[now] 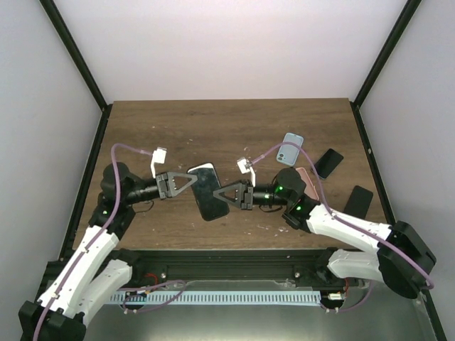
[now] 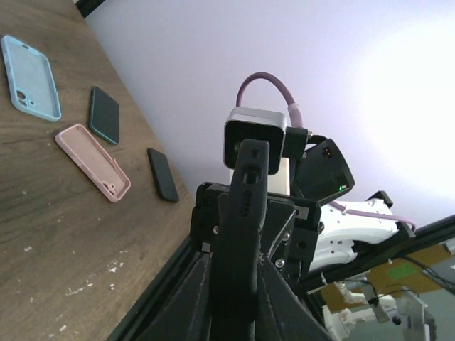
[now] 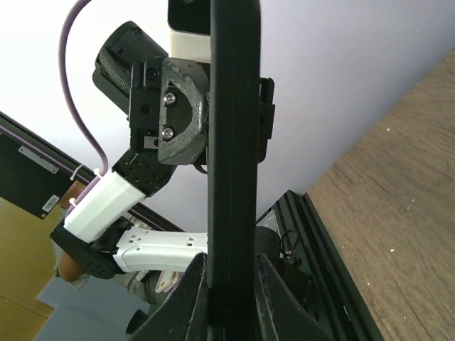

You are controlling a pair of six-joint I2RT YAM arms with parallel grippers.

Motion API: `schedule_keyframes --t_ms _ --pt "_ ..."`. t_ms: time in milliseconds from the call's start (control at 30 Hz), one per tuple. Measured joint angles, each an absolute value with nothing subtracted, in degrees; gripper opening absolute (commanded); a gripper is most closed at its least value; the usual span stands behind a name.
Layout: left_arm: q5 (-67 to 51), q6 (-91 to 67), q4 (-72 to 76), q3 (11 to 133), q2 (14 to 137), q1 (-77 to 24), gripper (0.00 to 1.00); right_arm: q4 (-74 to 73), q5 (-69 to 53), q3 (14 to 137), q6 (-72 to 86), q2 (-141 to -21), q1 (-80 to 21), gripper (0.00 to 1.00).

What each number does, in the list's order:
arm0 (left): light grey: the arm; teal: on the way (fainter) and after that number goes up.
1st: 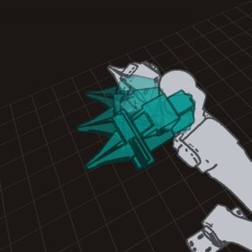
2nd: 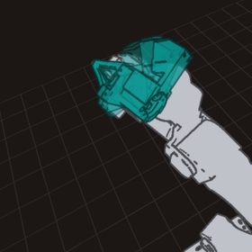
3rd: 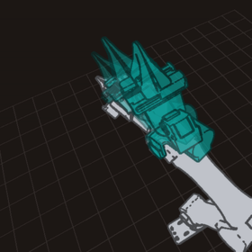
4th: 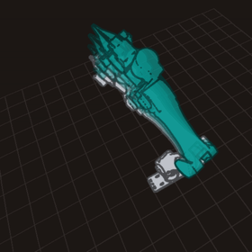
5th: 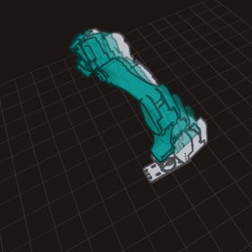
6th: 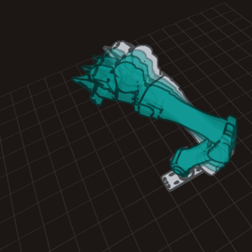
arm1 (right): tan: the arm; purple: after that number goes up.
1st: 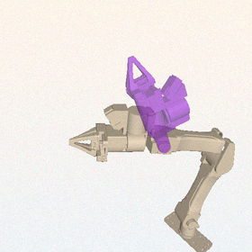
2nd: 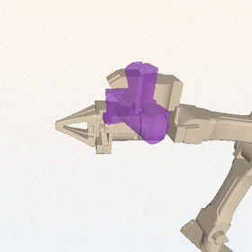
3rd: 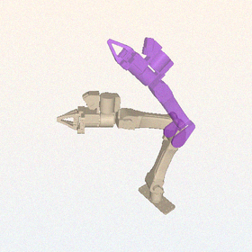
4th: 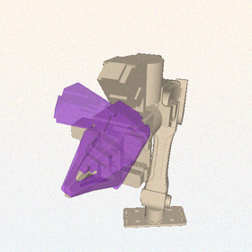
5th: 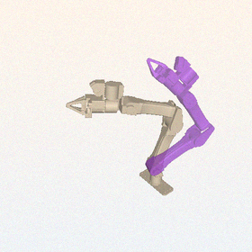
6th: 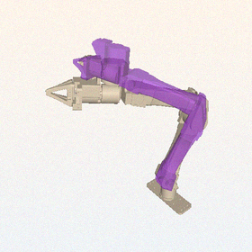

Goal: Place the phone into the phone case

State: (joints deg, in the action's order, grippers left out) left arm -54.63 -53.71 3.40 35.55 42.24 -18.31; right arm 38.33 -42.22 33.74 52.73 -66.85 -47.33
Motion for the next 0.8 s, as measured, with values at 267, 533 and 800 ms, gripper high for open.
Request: schedule_keyframes --t_ms 267,533,800 --pt "-52.7 -44.9 -7.0 40.1 43.8 -18.8 0.12 35.7 -41.3 34.0 51.4 -66.4 -47.4 0.04" --pt "-52.8 -44.2 -8.7 40.2 44.0 -18.8 0.0 34.5 -41.3 34.0 50.3 -66.4 -47.4 0.2" --pt "-55.0 -48.1 -4.5 38.4 44.1 -18.3 0.0 33.1 -42.1 34.0 50.2 -66.1 -47.5 0.32"
